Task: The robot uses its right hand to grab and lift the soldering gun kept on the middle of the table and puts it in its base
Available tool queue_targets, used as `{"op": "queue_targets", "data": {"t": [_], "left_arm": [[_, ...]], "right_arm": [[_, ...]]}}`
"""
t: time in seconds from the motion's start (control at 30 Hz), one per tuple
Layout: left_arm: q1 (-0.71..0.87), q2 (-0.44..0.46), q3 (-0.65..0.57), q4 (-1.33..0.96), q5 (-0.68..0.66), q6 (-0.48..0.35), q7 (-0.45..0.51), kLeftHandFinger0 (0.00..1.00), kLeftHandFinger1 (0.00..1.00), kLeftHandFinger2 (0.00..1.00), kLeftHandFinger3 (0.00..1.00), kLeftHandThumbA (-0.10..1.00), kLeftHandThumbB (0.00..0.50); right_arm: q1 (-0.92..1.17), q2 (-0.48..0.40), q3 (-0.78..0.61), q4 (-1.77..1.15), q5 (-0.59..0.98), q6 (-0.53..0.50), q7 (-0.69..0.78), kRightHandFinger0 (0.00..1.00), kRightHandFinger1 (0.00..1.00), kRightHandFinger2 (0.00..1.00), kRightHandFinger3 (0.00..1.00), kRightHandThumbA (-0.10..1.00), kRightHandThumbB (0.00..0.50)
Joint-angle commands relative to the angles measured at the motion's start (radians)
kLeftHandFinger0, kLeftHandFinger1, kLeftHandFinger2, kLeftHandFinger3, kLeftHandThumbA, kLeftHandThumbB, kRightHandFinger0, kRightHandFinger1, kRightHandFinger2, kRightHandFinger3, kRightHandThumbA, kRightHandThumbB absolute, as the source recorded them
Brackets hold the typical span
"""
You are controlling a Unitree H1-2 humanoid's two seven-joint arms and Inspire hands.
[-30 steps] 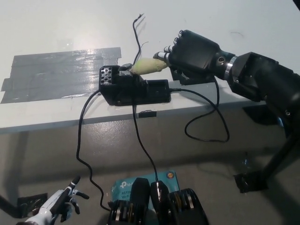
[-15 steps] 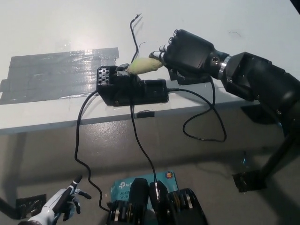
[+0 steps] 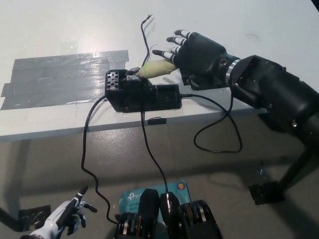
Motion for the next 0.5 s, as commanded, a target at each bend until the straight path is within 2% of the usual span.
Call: {"op": "queue_targets", "data": {"t": [0.0, 0.2, 0.23, 0.47], "left_arm": [[-0.002, 0.009, 0.013, -0.032, -0.007, 0.015, -0.004, 0.00, 0.00, 0.18, 0.44, 1.00, 0.500], [-0.007, 0.010, 0.014, -0.005, -0.008, 0.001, -0.004, 0.00, 0.00, 0.16, 0.44, 1.00, 0.500], [-0.005, 0.010, 0.015, -0.009, -0.009, 0.010, -0.005, 0.00, 0.00, 0.16, 0.44, 1.00, 0.500], [0.005, 0.013, 0.010, 0.009, 0.001, -0.027, 0.003, 0.00, 0.00, 0.18, 0.42, 1.00, 0.500]], "right_arm": [[-0.012, 0.052, -0.072, -0.176, 0.075, 0.217, 0.368, 1.00, 1.00, 1.00, 1.00, 0.69, 0.500], [0.004, 0.072, -0.118, -0.227, 0.098, 0.263, 0.435, 1.00, 1.00, 1.00, 1.00, 0.76, 0.500], [0.004, 0.078, -0.123, -0.258, 0.097, 0.291, 0.483, 1.00, 1.00, 1.00, 1.00, 0.77, 0.500], [0.021, 0.104, -0.160, -0.337, 0.100, 0.317, 0.517, 1.00, 1.00, 1.00, 1.00, 0.72, 0.500]]}}
